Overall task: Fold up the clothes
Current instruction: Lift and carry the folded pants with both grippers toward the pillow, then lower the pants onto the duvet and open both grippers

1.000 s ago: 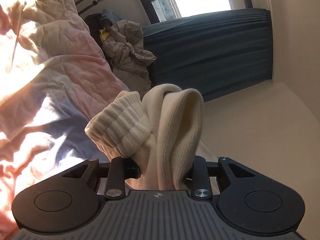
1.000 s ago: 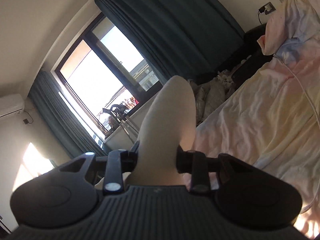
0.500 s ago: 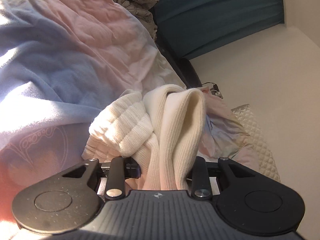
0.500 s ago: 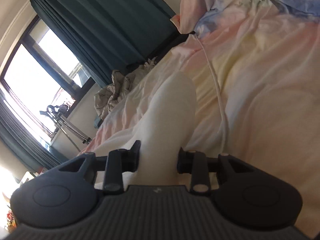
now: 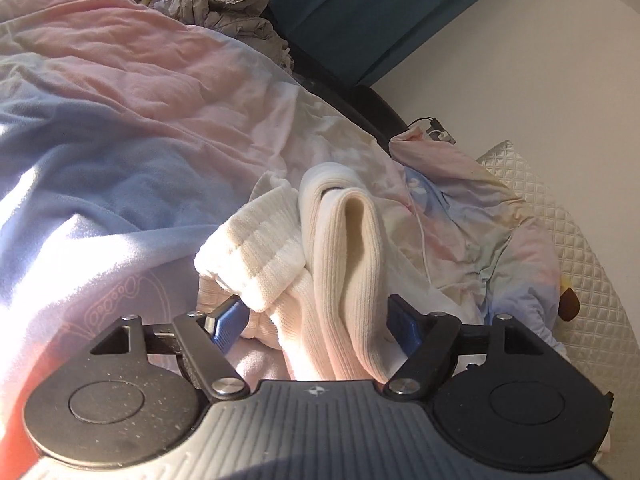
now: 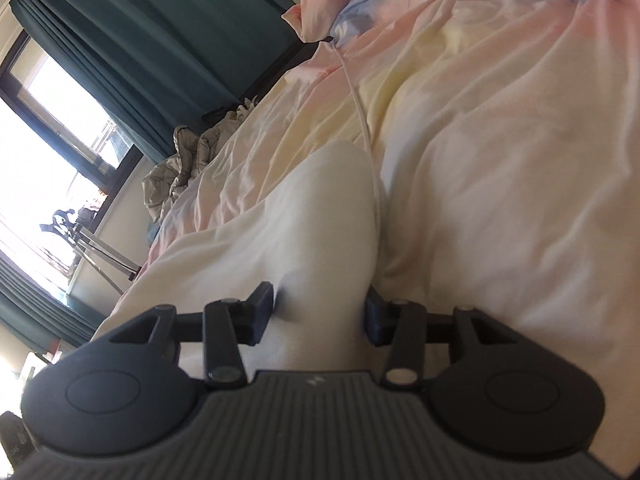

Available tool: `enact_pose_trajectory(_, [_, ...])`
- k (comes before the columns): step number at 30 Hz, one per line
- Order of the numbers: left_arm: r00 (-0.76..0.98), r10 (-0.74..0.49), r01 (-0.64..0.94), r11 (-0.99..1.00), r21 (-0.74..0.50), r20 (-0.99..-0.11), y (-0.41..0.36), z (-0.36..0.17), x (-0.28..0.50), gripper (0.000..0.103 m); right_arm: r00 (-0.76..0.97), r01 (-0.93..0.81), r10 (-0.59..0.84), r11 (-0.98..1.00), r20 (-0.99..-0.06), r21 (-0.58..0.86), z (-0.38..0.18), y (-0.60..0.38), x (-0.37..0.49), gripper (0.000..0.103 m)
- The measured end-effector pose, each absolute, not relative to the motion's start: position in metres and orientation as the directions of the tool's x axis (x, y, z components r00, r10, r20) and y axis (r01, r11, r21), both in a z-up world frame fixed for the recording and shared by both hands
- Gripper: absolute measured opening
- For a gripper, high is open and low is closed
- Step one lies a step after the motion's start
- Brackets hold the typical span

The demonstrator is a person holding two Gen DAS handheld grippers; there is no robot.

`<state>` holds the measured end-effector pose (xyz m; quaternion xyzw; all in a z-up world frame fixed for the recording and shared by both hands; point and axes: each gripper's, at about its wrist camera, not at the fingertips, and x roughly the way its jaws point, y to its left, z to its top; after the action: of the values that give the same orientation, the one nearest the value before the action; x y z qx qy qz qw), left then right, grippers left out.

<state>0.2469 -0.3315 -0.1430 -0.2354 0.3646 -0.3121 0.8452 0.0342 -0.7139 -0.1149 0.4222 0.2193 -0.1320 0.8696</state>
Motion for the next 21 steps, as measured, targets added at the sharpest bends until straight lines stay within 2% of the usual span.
enact_pose_trajectory(4, [0.566,-0.650,0.415,0.756,-0.507,-0.507,-0.317,-0.106,0.221,0.087,0.869,0.426,-0.093,0.641,-0.486,0.638,-0.090,-0.703,0.010,0.051])
enact_pose_trajectory(10, [0.670,-0.578,0.464,0.816,-0.344,-0.466,-0.278,-0.037,0.172,0.093,0.899,0.347,-0.105,0.763,-0.424,0.546,-0.030,-0.663,-0.012,0.051])
enact_pose_trajectory(21, [0.847,-0.398,0.374,0.917,-0.136,-0.351,-0.154,0.072,0.075,0.100,0.954,0.085,0.050,0.901,-0.297,0.426,0.063,-0.521,-0.025,0.051])
